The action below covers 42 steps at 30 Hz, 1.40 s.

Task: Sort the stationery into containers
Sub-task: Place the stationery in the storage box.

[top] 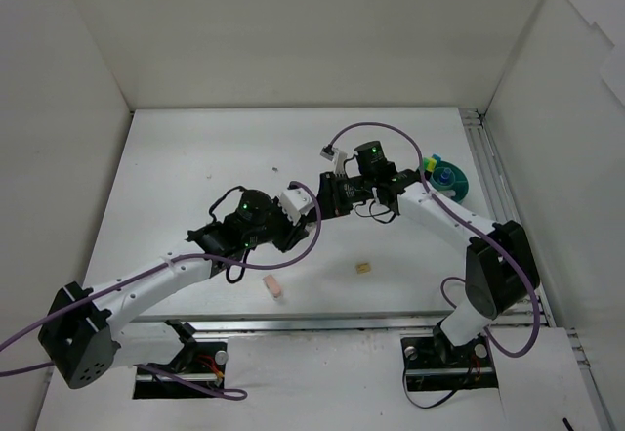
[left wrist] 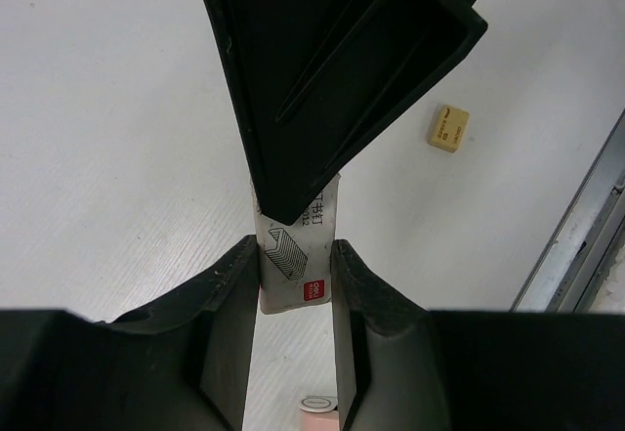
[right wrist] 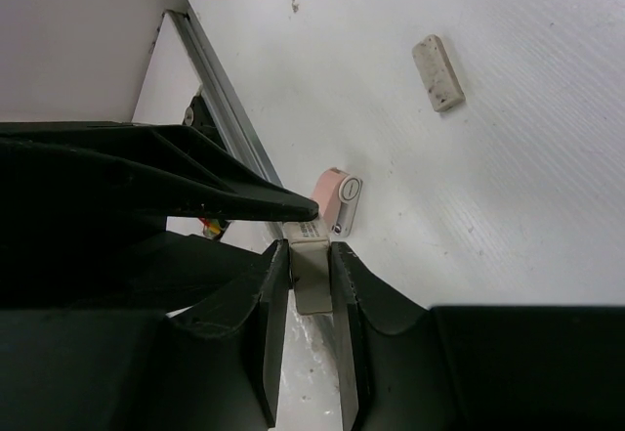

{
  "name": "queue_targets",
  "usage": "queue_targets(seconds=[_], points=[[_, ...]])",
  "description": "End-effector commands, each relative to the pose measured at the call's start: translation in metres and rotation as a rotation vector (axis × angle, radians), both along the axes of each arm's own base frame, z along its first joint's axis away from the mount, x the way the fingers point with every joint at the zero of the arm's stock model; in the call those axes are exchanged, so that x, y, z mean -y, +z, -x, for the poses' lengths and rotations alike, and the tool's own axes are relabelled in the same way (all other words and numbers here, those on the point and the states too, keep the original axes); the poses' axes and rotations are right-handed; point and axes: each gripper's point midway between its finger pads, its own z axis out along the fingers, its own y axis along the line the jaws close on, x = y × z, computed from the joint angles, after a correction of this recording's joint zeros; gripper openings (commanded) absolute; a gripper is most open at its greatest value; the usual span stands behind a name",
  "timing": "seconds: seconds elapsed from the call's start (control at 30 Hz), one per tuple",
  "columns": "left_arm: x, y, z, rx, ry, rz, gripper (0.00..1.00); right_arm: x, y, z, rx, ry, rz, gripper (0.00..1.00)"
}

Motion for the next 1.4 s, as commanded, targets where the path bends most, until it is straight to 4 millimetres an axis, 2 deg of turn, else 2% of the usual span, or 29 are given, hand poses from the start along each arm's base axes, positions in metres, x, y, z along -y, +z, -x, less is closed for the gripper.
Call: queue_targets(seconds=[0.0,0.07,0.13,0.2,0.23,0.27,0.3,0.33,0.37,0.4,0.47,0.5,0.53,0.57,0.6,0.63,0.67,0.7,0.73,0.77,0.8,0.83,0.87,0.9,0.93,1.0,1.1,1.23,1.37], points=[[0.017,0.073,-0.018,0.2,-0.002,0.17,0.0,-0.01,0.029,0.009,0.048,0.069,-0.086,0.19],[0.018,0.077,-0.019,0.21,0.001,0.179,0.0,-0.009,0.032,0.009,0.065,0.075,-0.091,0.16],[0.018,0.079,-0.02,0.22,0.004,0.187,0.0,-0.009,0.036,0.008,0.081,0.069,-0.092,0.0],[0.017,0.081,-0.02,0.223,0.012,0.193,0.03,-0.007,0.036,0.0,0.118,0.036,-0.072,0.0],[0.016,0.081,-0.021,0.223,0.021,0.192,0.13,-0.006,0.036,-0.003,0.141,0.021,-0.06,0.0],[0.015,0.082,-0.022,0.224,0.026,0.193,0.31,-0.003,0.043,-0.007,0.18,0.004,-0.056,0.0],[0.015,0.081,-0.021,0.221,0.028,0.192,0.65,0.002,0.042,-0.014,0.2,-0.034,-0.026,0.0],[0.013,0.081,-0.022,0.218,0.039,0.193,0.76,0.01,0.044,-0.023,0.217,-0.074,-0.008,0.0],[0.012,0.079,-0.021,0.215,0.042,0.189,0.93,0.015,0.051,-0.028,0.251,-0.093,0.004,0.0],[0.009,0.082,-0.021,0.222,0.051,0.193,1.0,0.029,0.048,-0.04,0.263,-0.16,0.053,0.0],[0.002,0.08,-0.02,0.21,0.094,0.209,0.99,0.057,0.057,-0.062,0.324,-0.266,0.109,0.0],[-0.007,0.076,-0.02,0.218,0.13,0.204,1.0,0.084,0.054,-0.078,0.333,-0.368,0.18,0.0],[-0.012,0.076,-0.02,0.224,0.156,0.209,0.99,0.099,0.055,-0.086,0.346,-0.415,0.208,0.0],[-0.016,0.074,-0.019,0.21,0.178,0.22,1.0,0.117,0.063,-0.096,0.382,-0.49,0.246,0.0],[-0.028,0.072,-0.023,0.205,0.223,0.221,1.0,0.145,0.063,-0.105,0.373,-0.564,0.281,0.0],[-0.039,0.065,-0.027,0.183,0.27,0.208,1.0,0.163,0.066,-0.112,0.382,-0.622,0.313,0.0],[-0.045,0.063,-0.029,0.147,0.312,0.226,0.99,0.182,0.076,-0.117,0.41,-0.681,0.339,0.0],[-0.054,0.055,-0.033,0.124,0.354,0.215,0.99,0.208,0.077,-0.123,0.415,-0.766,0.402,0.0],[-0.069,0.046,-0.041,0.085,0.43,0.214,0.99,0.248,0.085,-0.132,0.434,-0.891,0.471,0.0],[-0.076,0.04,-0.045,0.075,0.453,0.199,1.0,0.265,0.086,-0.134,0.436,-0.944,0.514,0.0],[-0.081,0.027,-0.049,0.029,0.49,0.193,1.0,0.292,0.087,-0.134,0.426,-1.015,0.565,0.0],[-0.092,0.017,-0.054,-0.008,0.537,0.173,0.99,0.298,0.086,-0.135,0.428,-1.032,0.604,0.0],[-0.096,0.006,-0.057,-0.048,0.558,0.153,1.0,0.337,0.091,-0.135,0.419,-1.146,0.701,0.0],[-0.095,0.006,-0.06,-0.078,0.567,0.165,0.99,0.353,0.091,-0.134,0.403,-1.188,0.74,0.0],[-0.099,0.003,-0.065,-0.093,0.58,0.164,1.0,0.364,0.095,-0.138,0.4,-1.223,0.775,0.0],[-0.095,-0.008,-0.069,-0.138,0.571,0.156,1.0,0.388,0.092,-0.131,0.367,-1.283,0.874,0.0],[-0.098,-0.024,-0.071,-0.197,0.579,0.121,0.99,0.409,0.088,-0.127,0.338,-1.318,0.961,0.0],[-0.097,-0.036,-0.075,-0.23,0.567,0.114,0.99,0.416,0.078,-0.136,0.322,-1.285,0.999,0.0],[-0.098,-0.053,-0.076,-0.275,0.572,0.089,0.99,0.414,0.068,-0.152,0.31,-1.241,0.994,0.0]])
